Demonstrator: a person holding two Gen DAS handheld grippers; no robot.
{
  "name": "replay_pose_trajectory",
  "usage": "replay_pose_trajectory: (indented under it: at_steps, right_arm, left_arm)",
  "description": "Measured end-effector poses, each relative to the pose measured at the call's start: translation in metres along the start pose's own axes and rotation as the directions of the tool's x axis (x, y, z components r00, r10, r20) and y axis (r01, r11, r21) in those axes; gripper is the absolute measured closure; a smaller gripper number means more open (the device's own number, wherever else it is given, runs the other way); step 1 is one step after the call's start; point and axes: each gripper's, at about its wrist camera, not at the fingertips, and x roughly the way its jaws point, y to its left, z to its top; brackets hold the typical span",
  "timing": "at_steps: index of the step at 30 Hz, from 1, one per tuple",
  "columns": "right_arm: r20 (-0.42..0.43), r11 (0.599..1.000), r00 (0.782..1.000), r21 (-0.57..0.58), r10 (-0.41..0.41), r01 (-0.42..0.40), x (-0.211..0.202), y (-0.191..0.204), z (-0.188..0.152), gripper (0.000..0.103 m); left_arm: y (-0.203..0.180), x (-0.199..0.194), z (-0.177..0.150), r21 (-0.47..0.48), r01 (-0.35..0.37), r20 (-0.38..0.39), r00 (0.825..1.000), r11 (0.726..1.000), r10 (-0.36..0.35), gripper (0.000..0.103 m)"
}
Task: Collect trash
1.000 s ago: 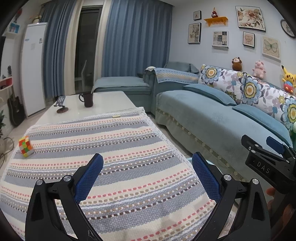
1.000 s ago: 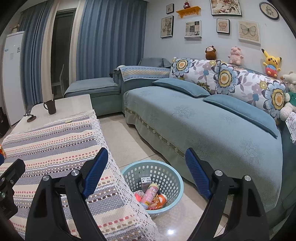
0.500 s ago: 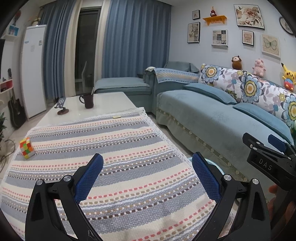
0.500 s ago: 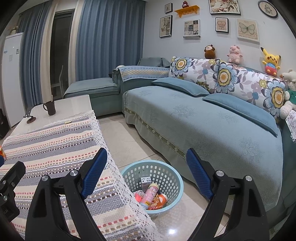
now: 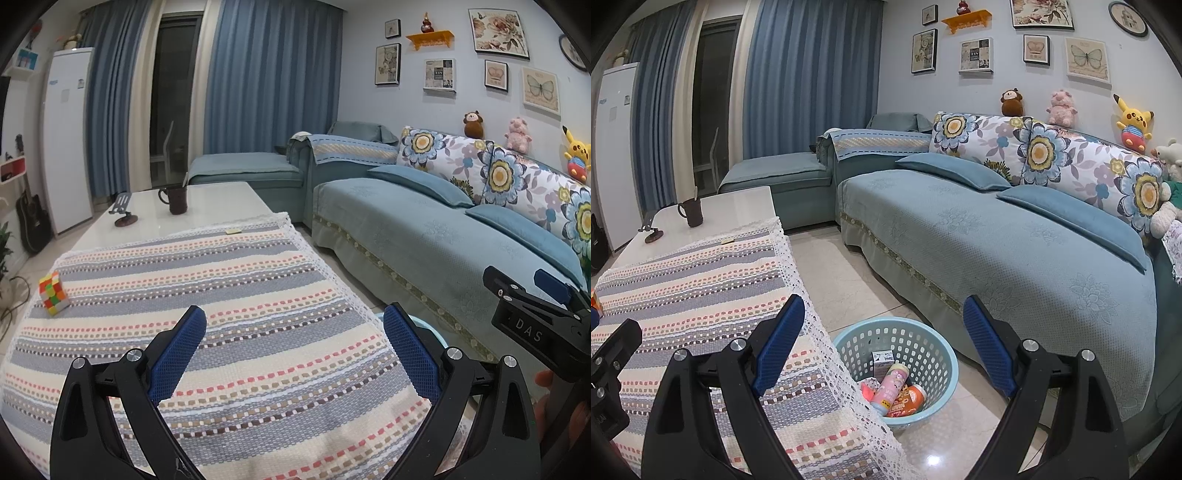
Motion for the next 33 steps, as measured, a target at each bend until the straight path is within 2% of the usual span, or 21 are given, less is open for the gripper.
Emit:
replay_pose_trajectory:
  at_steps: [8,33]
  right_arm:
    - [-0.001,1.0,1.0,0.003,0.0,0.0,0.0004,-0.0001,0.0001,0.02]
    - [-0.006,1.0,1.0,0.0,0.001,-0.001,0.0032,-0.0023,0.0003,0.02]
  left_arm:
    - [0.0031,0.0,0.0005,-0.023,0.011,-0.006,1.0,1.0,-0.011,0.009]
    - [-0.0046,0.0001,0.0006,0.013,-0.006,-0.003,1.0,1.0,0.006,0.009]
